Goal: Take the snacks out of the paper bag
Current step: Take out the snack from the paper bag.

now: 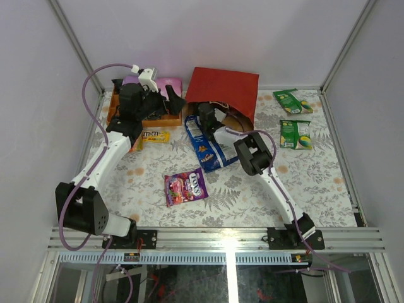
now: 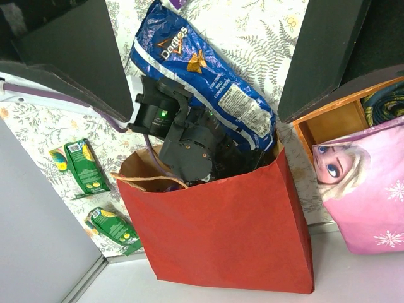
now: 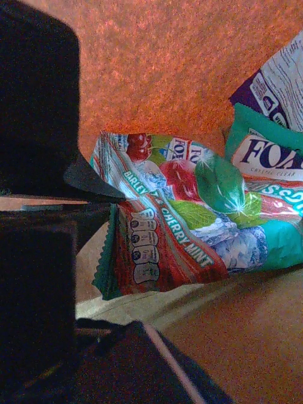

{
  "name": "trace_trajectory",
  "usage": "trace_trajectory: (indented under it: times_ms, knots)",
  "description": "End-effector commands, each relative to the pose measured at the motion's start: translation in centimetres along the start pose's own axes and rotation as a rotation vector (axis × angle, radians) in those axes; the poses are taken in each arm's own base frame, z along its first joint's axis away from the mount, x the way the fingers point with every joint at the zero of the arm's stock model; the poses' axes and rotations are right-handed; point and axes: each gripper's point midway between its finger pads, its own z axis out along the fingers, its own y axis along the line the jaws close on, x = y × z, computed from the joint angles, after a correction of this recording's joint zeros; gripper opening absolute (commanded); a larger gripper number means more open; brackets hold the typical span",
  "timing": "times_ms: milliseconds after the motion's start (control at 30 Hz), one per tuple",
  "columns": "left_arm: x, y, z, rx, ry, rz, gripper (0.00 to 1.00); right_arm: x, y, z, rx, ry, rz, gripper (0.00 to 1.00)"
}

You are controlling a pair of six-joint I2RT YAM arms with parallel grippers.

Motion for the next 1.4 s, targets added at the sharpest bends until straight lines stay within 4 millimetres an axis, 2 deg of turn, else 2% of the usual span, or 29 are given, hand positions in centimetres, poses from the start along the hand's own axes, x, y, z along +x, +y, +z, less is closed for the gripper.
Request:
trace_trajectory:
  times_ms: [0, 100, 200, 300, 433, 667, 933, 1100, 1367]
  knots:
    - [-1.3, 0.3, 0.2, -0.009, -0.033, 0.029, 1.00, -3.0, 1.2, 0.0, 0.015, -0.022, 0.212, 0.00]
    - [-1.2, 0.3, 0.1, -0.011, -0.030, 0.029, 1.00, -2.6, 2.4, -1.7, 0.027, 0.014, 0.183, 0.00]
    - [-1.2, 0.2, 0.1, -0.010, -0.032, 0.029, 1.00, -2.2, 4.2, -3.6, 0.034, 0.037, 0.149, 0.00]
    - [-1.1, 0.2, 0.1, -0.007, -0.030, 0.026, 1.00, -1.4, 7.0, -5.3, 0.024, 0.068, 0.110, 0.00]
    - [-1.2, 0.1, 0.0, -0.006, -0.033, 0.027, 1.00, -0.6, 9.2, -6.9, 0.037, 0.122, 0.054, 0.00]
    - [-1.1, 0.1, -0.1, -0.003, -0.034, 0.026, 1.00, 0.2, 10.8, -10.8, 0.063, 0.210, -0.031, 0.00]
    - [-0.9, 0.0, 0.0, 0.005, -0.028, 0.022, 1.00, -1.2, 9.4, -15.0, 0.121, 0.290, -0.154, 0.00]
    - [-0.9, 0.0, 0.0, 0.005, -0.026, 0.021, 1.00, -1.7, 7.8, -18.1, 0.178, 0.365, -0.228, 0.00]
    - [-0.6, -0.1, 0.4, 0.022, -0.014, 0.009, 1.00, -3.2, 7.5, -23.5, 0.192, 0.428, -0.294, 0.00]
